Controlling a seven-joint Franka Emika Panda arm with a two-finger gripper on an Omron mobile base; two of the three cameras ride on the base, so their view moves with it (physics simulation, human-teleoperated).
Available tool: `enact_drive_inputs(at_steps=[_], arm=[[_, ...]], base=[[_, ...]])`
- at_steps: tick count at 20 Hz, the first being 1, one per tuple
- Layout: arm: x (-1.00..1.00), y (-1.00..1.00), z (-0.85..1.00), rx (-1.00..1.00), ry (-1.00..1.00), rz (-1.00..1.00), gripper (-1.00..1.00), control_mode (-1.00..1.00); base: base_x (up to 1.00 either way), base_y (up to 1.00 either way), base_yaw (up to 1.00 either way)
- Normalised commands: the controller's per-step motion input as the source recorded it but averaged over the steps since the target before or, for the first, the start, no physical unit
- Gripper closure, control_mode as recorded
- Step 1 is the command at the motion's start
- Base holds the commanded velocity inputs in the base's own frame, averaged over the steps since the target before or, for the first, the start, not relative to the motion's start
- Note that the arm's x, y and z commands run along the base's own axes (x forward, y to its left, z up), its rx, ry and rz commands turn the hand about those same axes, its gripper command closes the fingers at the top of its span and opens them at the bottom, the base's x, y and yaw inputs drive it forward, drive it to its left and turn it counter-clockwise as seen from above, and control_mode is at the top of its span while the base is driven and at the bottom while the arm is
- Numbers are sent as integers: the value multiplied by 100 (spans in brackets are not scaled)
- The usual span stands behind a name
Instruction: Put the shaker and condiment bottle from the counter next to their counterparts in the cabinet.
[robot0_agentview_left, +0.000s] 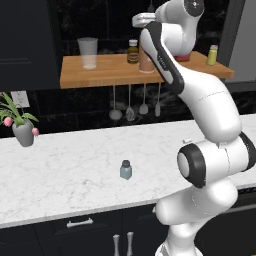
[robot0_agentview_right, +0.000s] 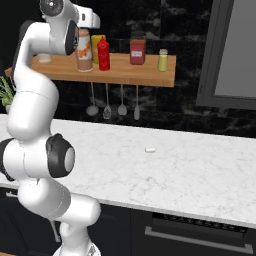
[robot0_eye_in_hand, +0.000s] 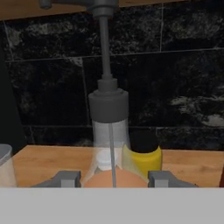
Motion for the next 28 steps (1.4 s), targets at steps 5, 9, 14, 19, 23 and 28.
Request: enact_drive_inputs(at_steps=[5, 9, 14, 19, 23, 28], arm=[[26, -5, -14, 0, 0, 0, 100, -100], [35, -3, -13, 0, 0, 0, 100, -100], [35, 0, -27, 0, 0, 0, 100, -100], [28, 0, -34, 0, 5, 0, -100, -100], [-3, 0, -24, 0, 3, 0, -100, -100], [-30, 0, -32, 0, 0, 0, -100, -100]], base=[[0, 0, 0], [0, 0, 0], [0, 0, 0], [0, 0, 0], [0, 0, 0], [0, 0, 0]])
